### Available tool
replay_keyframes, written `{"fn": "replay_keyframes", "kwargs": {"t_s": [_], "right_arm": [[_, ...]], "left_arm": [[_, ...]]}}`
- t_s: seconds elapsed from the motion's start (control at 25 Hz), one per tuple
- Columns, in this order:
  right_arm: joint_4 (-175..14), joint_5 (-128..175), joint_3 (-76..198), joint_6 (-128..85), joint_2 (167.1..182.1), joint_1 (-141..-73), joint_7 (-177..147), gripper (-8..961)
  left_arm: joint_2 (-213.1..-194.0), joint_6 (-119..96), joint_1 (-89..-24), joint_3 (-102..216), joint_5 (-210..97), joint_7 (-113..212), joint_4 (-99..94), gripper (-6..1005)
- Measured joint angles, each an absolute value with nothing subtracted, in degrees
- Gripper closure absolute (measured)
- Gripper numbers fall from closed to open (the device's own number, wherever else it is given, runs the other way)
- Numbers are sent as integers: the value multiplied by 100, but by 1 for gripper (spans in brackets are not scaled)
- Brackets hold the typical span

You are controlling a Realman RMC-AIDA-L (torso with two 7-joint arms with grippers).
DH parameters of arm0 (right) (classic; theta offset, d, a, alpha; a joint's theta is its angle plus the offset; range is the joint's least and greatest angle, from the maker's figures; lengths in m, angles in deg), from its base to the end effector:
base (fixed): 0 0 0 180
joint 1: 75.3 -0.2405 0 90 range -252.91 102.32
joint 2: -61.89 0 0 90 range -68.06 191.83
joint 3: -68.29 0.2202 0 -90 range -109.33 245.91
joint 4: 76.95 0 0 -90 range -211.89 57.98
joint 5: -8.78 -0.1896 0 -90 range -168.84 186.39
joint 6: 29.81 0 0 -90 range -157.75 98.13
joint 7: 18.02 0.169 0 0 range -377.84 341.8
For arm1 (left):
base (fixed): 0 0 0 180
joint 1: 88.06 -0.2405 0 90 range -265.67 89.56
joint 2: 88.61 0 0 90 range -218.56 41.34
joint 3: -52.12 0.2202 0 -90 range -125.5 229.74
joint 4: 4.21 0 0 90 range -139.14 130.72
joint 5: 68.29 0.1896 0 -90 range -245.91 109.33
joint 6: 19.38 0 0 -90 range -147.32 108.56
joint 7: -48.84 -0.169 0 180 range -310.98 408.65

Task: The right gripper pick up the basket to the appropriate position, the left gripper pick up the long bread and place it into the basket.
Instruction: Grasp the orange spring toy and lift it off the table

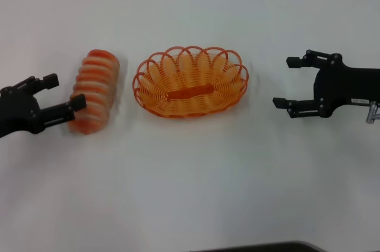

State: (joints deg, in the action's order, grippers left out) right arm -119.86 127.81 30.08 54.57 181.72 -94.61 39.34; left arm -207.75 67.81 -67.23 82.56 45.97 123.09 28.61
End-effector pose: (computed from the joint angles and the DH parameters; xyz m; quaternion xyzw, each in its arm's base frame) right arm 0.2817 0.2740 0.0042 -0.9586 0.1091 0.1293 0.2288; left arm -0.2739 0.2727 0.0028 -0.8884 -0.3103 -0.2655 0.2098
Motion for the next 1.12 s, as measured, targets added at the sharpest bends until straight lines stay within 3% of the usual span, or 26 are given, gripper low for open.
{"fn": "replay_keyframes", "kwargs": {"t_s": [0.4,0.64,0.92,1.12], "right_arm": [[-11873,12748,2972,5435,18182,-9547,3982,29],[-11869,12736,3000,5423,18186,-9565,4100,29],[-11792,12739,2889,5462,18182,-9568,4100,28],[-11791,12739,2847,5481,18178,-9569,4103,28]], "left_arm": [[-20653,6877,-6462,8740,5191,15654,4806,60],[-20678,6869,-6081,9418,6338,17890,6024,59],[-21205,6794,-5327,9829,8187,19444,6443,59],[-21253,6602,-5273,10403,8542,20045,6439,59]]}}
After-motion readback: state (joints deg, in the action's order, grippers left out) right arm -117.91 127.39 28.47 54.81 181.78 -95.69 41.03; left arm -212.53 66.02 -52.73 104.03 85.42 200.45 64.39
